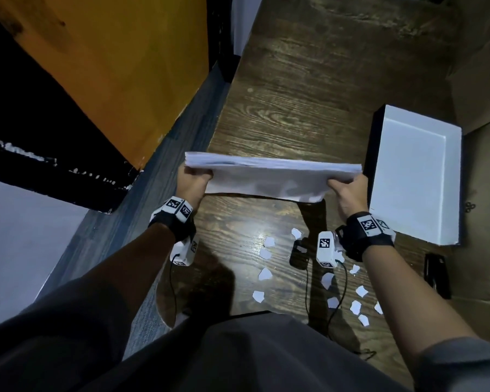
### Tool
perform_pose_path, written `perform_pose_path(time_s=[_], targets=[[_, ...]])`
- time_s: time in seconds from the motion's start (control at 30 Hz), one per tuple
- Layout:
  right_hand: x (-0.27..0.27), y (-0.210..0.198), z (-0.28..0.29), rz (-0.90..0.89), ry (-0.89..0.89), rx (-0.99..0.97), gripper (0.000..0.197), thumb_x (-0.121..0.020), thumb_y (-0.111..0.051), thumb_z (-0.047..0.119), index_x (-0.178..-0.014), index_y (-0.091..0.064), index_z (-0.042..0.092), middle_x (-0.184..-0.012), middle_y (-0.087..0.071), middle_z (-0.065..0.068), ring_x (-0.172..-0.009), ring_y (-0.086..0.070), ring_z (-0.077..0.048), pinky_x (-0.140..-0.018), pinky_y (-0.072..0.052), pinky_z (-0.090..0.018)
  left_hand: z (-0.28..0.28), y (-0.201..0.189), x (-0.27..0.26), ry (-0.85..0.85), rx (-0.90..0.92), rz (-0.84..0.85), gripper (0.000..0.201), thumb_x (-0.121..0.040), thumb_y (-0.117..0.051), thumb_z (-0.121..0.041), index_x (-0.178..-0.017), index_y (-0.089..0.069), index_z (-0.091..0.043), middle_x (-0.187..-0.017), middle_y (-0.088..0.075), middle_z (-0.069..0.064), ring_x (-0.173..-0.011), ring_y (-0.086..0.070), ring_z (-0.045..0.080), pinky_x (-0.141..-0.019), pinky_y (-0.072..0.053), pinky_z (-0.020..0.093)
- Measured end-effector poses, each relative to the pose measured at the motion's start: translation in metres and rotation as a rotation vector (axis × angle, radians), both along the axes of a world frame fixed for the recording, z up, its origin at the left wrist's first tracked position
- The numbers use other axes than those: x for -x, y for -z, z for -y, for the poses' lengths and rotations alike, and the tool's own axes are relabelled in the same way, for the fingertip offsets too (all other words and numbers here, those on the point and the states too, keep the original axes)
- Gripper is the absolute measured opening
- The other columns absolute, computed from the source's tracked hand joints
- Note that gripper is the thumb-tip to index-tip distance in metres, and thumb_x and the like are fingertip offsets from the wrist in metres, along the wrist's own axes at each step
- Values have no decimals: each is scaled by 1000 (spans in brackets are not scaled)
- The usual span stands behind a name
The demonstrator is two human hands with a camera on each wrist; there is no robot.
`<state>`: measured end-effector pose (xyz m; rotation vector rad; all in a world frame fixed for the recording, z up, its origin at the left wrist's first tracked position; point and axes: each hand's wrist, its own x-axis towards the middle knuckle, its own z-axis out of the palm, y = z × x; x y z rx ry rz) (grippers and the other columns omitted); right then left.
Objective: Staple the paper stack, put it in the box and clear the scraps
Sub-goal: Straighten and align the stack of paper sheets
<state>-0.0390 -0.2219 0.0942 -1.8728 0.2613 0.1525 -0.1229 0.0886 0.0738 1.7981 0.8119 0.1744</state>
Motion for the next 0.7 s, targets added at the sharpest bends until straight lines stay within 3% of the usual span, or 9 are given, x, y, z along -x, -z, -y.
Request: perform_pose_path(time_s=[0.1, 0.17, 0.23, 0.33, 0.4, 0.43, 0.57, 0.63, 0.7], targets=[[-1, 1, 7, -25, -19, 3, 31, -80, -66, -7, -110, -60, 1, -90, -63, -2, -80, -60, -3, -67, -49, -10, -5, -10, 5, 10, 91, 119, 37, -80, -59, 14, -110, -58, -7, -95, -66, 2, -88, -64, 4, -81, -53, 13], [3, 5, 5, -91, -47, 47, 30, -79, -65, -9, -108, -62, -2, -89, -65, -1, -74, -62, 1, -73, -50, -21, 2, -9, 8, 76, 76, 115, 35, -80, -60, 11, -109, -59, -8, -100, -66, 9, -91, -64, 12, -77, -52, 11], [6, 8, 2, -85, -63, 86, 28, -79, -65, -10, -106, -65, -5, -89, -68, -5, -69, -64, 4, -72, -51, -21, 7, -4, 10, 46, 63, 69, 30, -82, -59, 10, -110, -63, 2, -99, -65, 10, -94, -64, 21, -67, -50, 6], [2, 2, -1, -36, -8, 95, 26, -82, -65, -5, -108, -65, -6, -96, -67, -8, -76, -62, -3, -65, -50, -9, 6, -8, 8, -45, 110, 136, 28, -81, -59, 10, -108, -65, 6, -95, -68, 7, -88, -68, 12, -73, -52, 19], [-1, 0, 2, -16, 23, 73, 30, -82, -67, -3, -112, -64, -4, -99, -67, -7, -83, -64, -10, -70, -51, -9, 7, -10, 7, -76, 121, 160, 26, -81, -62, 9, -104, -63, -3, -92, -68, 0, -80, -66, -7, -73, -52, 12], [0, 0, 2, -27, 22, 77, 33, -81, -68, -2, -113, -63, -3, -102, -68, -8, -89, -65, -15, -75, -52, -14, 8, -8, 9, -77, 125, 161, 27, -81, -63, 8, -105, -63, -3, -93, -68, 0, -81, -66, -8, -74, -52, 11], [12, 11, -5, -167, -57, 111, 38, -81, -67, -1, -118, -59, -4, -105, -64, -9, -101, -62, -24, -86, -47, -28, 15, 1, 12, -19, 82, 26, 40, -82, -68, 0, -121, -61, 4, -107, -67, 7, -97, -65, 19, -85, -54, 30], [13, 11, -7, -179, -54, 90, 33, -82, -66, -2, -114, -60, -3, -105, -65, -13, -102, -63, -27, -85, -47, -30, 16, -11, 3, 36, 53, 37, 41, -83, -65, 2, -123, -59, 2, -107, -63, 3, -97, -61, 14, -85, -53, 28], [9, 6, -2, -187, -52, 87, 27, -81, -68, -1, -107, -62, 2, -107, -66, -15, -99, -62, -27, -82, -46, -29, 13, -36, -12, 138, 30, 152, 43, -81, -62, 6, -123, -61, -2, -105, -65, 1, -85, -63, -1, -77, -53, 17]])
